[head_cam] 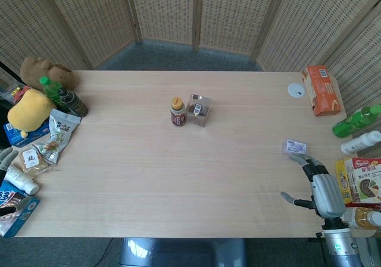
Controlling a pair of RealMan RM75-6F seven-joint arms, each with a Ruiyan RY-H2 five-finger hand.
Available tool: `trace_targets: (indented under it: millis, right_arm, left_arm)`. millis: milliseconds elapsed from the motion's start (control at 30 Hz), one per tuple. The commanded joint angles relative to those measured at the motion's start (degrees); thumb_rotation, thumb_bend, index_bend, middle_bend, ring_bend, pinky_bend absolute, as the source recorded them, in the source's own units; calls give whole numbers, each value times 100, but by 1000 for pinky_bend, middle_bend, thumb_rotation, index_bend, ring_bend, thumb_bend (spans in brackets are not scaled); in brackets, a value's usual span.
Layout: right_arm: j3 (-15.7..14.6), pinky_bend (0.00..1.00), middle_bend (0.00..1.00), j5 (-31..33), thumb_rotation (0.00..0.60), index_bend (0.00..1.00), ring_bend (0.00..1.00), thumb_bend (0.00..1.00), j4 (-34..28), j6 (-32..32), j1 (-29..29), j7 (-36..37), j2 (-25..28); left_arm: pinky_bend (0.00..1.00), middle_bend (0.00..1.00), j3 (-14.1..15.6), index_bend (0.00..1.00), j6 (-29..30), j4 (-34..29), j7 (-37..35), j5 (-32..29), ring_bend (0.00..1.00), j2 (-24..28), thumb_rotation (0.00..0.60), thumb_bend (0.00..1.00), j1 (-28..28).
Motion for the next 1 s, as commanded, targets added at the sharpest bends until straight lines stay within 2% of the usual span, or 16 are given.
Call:
trace_targets:
  millis: [33, 200, 300, 433, 667, 833, 1000]
  right_arm:
    - [-3, 213, 224, 3, 600, 209, 160, 0, 11, -12, 2, -5, -7]
    - [15, 213, 224, 21, 600, 210, 160, 0, 10, -29, 11, 21, -13]
    - [35, 212, 224, 58, 600, 210, 161, 0, 13, -40, 14, 48, -15]
    - [54, 213, 225, 132, 600, 210, 161, 0, 29, -130, 46, 126, -16]
    - [71, 213, 226, 143, 600, 210, 160, 0, 44, -182, 79, 175, -19]
    - [87, 213, 226, 184, 600, 210, 160, 0, 39, -201, 78, 263, 26]
    - [103, 213, 230, 217, 600, 210, 164, 0, 52, -214, 78, 346, 59]
  left_arm:
    - [0, 0, 9, 23, -37, 8, 22, -14, 0, -17, 600, 0, -12]
    - [0, 0, -36, 23, -241, 26, 87, -189, 0, -99, 600, 0, -103]
    - [0, 0, -142, 23, -611, -44, 42, -373, 0, -184, 600, 0, -335]
    - [0, 0, -450, 24, -1362, -376, 204, -754, 0, -218, 600, 0, -907]
    - [0, 0, -1078, 28, -2529, -758, 1258, -1622, 0, -632, 600, 0, -2069]
    - [0, 0, -1349, 28, -3085, -571, 2290, -2321, 0, -1355, 600, 0, -2899]
    - [0, 0, -1520, 18, -3433, -144, 2997, -2798, 0, -2015, 600, 0, -3631]
